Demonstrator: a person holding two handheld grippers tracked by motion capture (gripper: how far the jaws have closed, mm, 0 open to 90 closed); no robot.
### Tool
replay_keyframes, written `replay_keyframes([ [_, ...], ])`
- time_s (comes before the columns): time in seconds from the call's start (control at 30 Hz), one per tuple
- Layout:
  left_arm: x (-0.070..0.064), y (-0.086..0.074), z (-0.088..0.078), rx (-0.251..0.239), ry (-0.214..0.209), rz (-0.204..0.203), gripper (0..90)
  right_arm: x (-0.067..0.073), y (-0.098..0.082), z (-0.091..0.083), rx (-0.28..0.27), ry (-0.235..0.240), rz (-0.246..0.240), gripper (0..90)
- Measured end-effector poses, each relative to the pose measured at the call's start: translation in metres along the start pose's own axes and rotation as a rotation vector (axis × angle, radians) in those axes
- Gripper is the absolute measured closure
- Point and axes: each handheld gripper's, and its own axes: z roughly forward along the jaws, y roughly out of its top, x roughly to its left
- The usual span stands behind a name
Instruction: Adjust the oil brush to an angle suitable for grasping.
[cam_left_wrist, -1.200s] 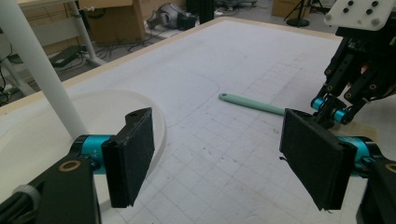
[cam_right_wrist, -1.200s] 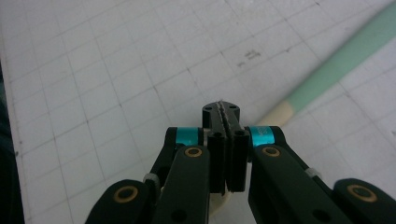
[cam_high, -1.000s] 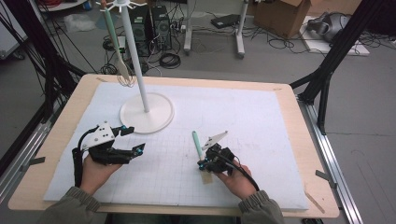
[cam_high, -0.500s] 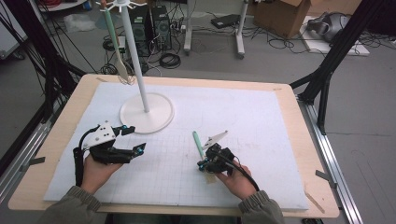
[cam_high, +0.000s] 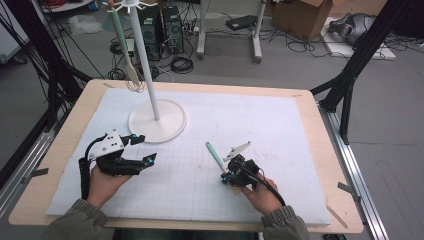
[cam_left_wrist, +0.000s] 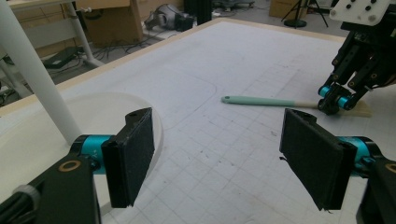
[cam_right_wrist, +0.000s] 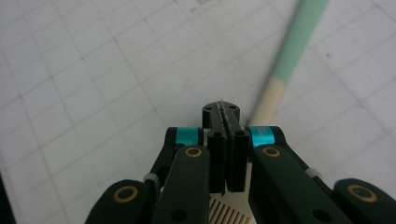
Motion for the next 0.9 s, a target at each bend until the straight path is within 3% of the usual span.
replay_keyframes([
  [0.33, 0.0, 0.0, 0.001, 0.003, -0.004, 0.003, 26.6, -0.021, -0.013, -0.013, -0.025, -0.041, 0.049, 89.4],
  [0.53, -0.001, 0.0, 0.002, 0.006, -0.008, 0.002, 26.6, -0.022, -0.014, -0.014, -0.04, -0.038, 0.05, 88.9],
  [0.7, 0.0, 0.0, 0.002, 0.005, -0.008, 0.0, 26.7, -0.026, -0.015, -0.021, -0.119, -0.009, 0.076, 81.8],
  [0.9, 0.0, -0.001, 0.002, 0.006, -0.009, -0.002, 26.7, -0.03, -0.015, -0.025, -0.179, -0.001, 0.067, 70.4],
])
